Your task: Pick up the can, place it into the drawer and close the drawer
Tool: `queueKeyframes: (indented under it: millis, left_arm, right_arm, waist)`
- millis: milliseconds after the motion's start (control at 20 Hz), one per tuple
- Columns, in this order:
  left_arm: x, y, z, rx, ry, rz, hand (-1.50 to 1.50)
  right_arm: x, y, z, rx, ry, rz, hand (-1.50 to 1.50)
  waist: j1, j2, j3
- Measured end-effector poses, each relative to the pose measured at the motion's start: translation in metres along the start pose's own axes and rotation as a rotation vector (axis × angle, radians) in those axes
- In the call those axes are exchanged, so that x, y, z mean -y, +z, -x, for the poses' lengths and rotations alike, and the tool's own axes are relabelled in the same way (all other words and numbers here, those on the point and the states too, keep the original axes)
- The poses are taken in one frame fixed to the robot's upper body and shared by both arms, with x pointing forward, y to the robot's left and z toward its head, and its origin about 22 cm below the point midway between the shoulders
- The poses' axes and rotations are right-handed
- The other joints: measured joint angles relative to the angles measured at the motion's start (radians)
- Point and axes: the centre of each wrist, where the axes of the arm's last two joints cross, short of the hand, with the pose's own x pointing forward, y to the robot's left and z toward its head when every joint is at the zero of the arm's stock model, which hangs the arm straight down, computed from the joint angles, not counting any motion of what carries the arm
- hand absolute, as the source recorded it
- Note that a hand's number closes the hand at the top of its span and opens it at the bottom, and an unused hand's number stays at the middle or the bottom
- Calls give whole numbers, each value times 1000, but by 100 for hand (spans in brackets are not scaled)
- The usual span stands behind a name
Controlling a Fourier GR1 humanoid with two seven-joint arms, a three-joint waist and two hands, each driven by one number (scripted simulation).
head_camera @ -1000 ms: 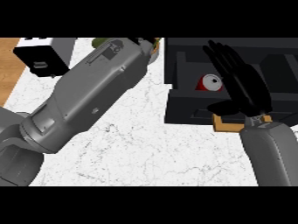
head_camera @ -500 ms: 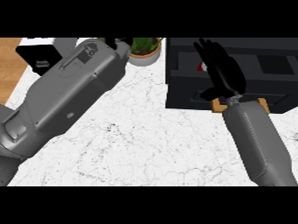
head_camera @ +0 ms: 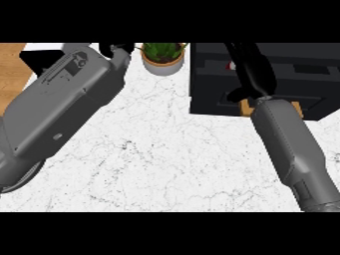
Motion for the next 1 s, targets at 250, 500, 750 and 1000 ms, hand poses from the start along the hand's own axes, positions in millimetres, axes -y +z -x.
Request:
queueKeyframes:
  millis: [250,500,750,1000]
  left_arm:
    - [-9,1,-4,3,4,-4,-150]
    - [-19,0,-8,3,-3,0,-150]
    - [-23,6,-11,6,-6,19,-150]
    - [-23,12,-18,18,-2,25,-150]
  right_arm:
    - [-5,-7,6,-15,22,49,-150]
    - [-5,-19,5,-44,26,84,-150]
    - [3,-30,11,-69,33,107,-150]
    - [14,-39,20,-91,62,95,-150]
  waist:
    - [9,3,-1]
    - [13,18,9]
    - [28,26,13]
    - [45,37,18]
